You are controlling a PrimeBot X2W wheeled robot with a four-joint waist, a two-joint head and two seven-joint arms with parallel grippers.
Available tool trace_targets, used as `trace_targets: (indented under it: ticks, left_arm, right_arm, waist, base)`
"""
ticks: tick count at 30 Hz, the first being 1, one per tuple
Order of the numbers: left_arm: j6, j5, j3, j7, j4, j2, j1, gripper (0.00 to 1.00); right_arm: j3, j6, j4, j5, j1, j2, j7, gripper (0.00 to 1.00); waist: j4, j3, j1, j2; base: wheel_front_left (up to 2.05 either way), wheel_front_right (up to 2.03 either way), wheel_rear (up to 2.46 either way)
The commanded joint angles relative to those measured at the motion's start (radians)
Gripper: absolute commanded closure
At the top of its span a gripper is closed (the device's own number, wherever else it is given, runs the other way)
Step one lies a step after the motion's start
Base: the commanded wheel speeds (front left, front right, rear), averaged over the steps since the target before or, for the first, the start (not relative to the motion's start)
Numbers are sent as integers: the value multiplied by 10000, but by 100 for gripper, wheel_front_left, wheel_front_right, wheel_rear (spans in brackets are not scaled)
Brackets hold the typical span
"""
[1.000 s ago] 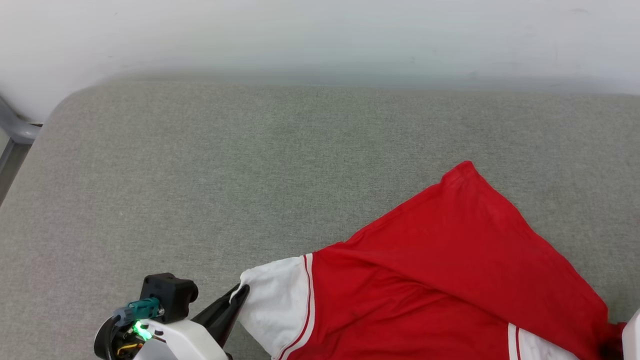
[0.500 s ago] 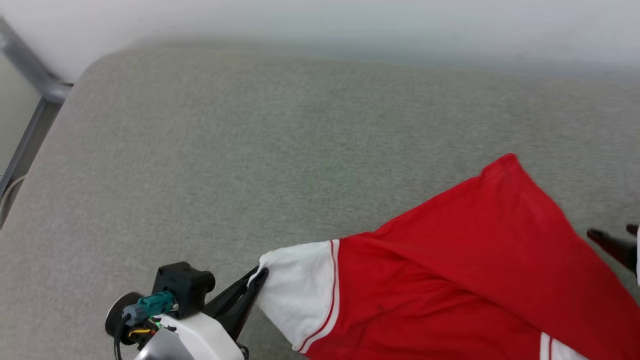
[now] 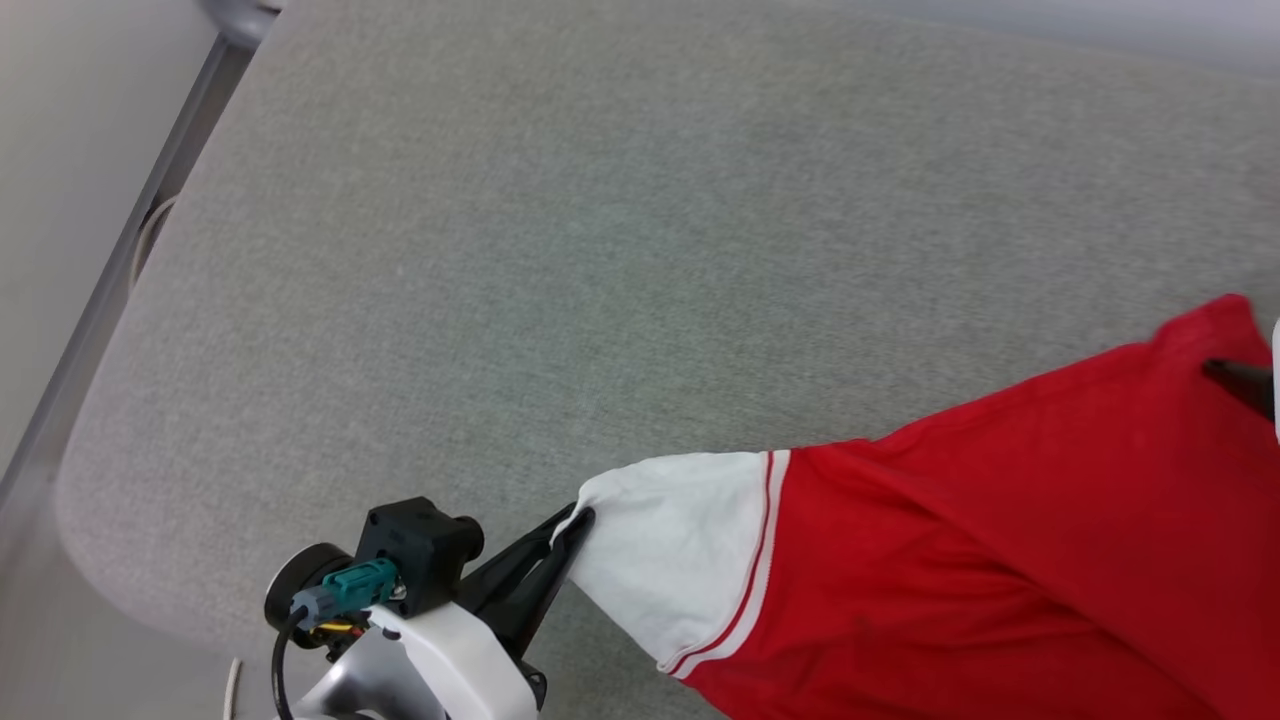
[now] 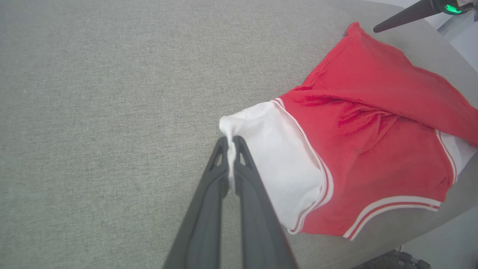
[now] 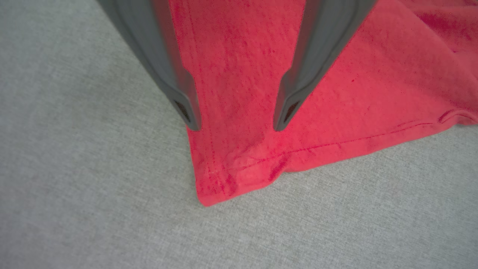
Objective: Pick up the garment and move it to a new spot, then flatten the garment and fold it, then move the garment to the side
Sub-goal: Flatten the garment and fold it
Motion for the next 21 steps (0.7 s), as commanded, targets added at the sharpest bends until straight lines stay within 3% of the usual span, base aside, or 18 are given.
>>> trace_targets:
  ticks: [1, 17, 18, 19, 21]
  left_arm:
    - [-90, 19, -35, -82, 64, -88, -180, 100]
    - [-429, -80, -180, -364, 620, -388, -521, 100]
    - [-437, -92, -175, -375, 658, -389, -538, 100]
    - [-452, -98, -173, -384, 693, -390, -553, 100]
    - [-465, -103, -175, -398, 769, -397, -566, 100]
  right_arm:
    - [-46, -8, 267, -154, -258, -103, -93, 0]
    - [304, -8, 1866, -631, -51, -232, -383, 1]
    - [382, -6, 1899, -594, 6, -246, -404, 58]
    - [450, -6, 1917, -587, 22, -270, -492, 100]
    - [491, -6, 1964, -552, -15, -298, -725, 100]
  waist:
    - [425, 403, -2, 0]
    - [951, 1017, -2, 0]
    - [956, 1024, -2, 0]
    - [957, 1021, -2, 0]
    - [940, 969, -2, 0]
  base:
    - [0, 0, 0]
    - [0, 0, 0]
    - [0, 0, 0]
    - [0, 0, 0]
    - [0, 0, 0]
